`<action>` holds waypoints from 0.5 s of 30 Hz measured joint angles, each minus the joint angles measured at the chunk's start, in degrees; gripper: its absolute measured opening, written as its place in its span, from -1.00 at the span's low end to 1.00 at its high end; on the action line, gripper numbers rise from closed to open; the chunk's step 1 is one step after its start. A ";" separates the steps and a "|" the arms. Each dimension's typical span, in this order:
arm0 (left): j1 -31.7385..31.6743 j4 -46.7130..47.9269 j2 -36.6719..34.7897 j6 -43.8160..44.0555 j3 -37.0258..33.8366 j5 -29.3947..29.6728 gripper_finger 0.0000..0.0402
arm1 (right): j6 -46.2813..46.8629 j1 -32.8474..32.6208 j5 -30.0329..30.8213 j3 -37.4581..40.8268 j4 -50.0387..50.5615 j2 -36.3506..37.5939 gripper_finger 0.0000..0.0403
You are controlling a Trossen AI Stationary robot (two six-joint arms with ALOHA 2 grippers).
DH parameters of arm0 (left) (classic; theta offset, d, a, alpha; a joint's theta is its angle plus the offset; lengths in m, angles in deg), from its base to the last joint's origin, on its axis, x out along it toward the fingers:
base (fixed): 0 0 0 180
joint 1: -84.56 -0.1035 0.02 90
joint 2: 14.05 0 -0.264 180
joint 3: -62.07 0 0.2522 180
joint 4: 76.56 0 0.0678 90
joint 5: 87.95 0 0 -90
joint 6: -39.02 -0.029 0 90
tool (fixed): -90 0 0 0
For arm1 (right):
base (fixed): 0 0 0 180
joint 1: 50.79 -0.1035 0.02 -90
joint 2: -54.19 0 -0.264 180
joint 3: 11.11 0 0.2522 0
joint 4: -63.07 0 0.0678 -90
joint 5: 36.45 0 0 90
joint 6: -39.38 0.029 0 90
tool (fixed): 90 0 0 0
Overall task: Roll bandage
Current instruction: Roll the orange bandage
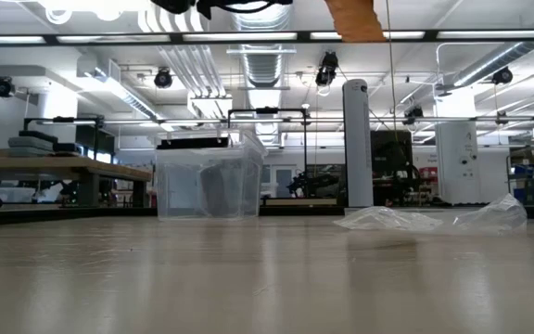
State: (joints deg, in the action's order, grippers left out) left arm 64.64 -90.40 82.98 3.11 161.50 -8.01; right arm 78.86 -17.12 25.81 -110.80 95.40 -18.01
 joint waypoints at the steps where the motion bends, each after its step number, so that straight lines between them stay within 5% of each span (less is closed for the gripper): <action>1: 0.00 0.03 0.00 -0.10 0.00 -0.02 -0.74 | -0.21 0.00 0.13 0.00 -0.02 -0.02 0.11; 9: -0.11 4.35 -1.20 14.74 0.08 -1.47 -0.29 | -10.93 -0.02 -0.43 0.04 0.05 -0.02 -0.30; 15: -1.70 5.67 -3.43 35.87 0.07 -13.94 0.22 | -23.24 -0.11 -4.03 0.02 -1.65 0.20 -0.46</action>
State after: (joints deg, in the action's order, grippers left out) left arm 62.94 -84.73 79.55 38.98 161.57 -21.95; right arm 55.62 -17.23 21.77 -110.78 93.75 -17.82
